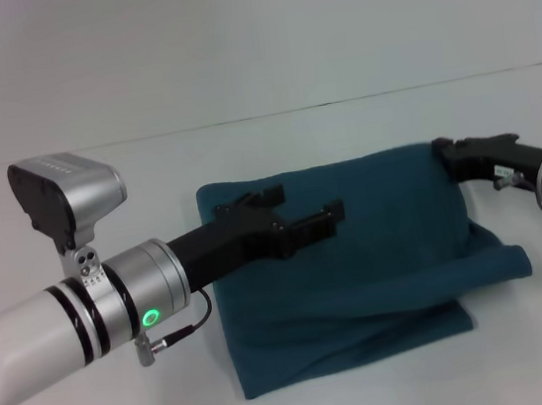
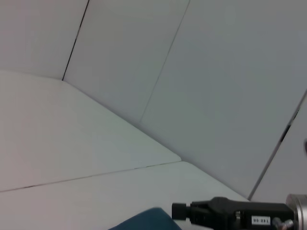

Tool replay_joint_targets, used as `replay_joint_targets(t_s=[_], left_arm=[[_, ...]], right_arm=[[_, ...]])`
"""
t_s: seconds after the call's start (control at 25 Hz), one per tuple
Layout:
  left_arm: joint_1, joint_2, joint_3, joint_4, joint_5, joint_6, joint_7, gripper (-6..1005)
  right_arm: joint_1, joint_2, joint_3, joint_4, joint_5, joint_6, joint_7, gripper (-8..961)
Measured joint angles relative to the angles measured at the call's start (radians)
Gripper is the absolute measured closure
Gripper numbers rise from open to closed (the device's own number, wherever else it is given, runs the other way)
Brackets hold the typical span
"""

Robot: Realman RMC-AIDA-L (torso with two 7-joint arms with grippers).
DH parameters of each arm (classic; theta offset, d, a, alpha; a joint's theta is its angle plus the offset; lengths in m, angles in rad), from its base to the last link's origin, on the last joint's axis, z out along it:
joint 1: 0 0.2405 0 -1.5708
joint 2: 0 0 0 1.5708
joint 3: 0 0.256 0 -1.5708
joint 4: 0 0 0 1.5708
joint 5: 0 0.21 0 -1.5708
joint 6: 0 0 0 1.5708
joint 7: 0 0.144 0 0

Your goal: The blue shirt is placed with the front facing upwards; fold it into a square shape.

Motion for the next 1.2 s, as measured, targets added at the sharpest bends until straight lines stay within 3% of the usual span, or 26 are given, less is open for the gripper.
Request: replay_joint_targets(t_s=[0.28,0.52,0.64,0.92,1.2], left_arm=[[0.0,0.002,-0.001,-0.001,0.0,0.008,0.031,54],[0.043,0.004,-0.049,-0.023,-0.001,0.049,0.112,55],[0.076,-0.001,-0.076,-0.022,-0.031,0.074,0.202,55],[0.124,0.001,-0.113,-0.01,-0.119,0.077,0.31,56],[0.109,0.002,-0.128,0.015,-0.12,0.069,0.311,57]], right_arm=[[-0.02,-0.002,0.001,-0.031,0.042,-0.056,-0.007,884],[-0.153,-0.009,0.009,-0.167,0.038,-0.453,-0.022,882],[-0.197,-0.005,0.002,-0.162,0.036,-0.563,-0.094,881],[-0.149,-0.002,-0.059,0.007,-0.029,-0.515,-0.224,878],[-0.109,0.002,-0.191,0.039,-0.147,-0.459,-0.246,875]])
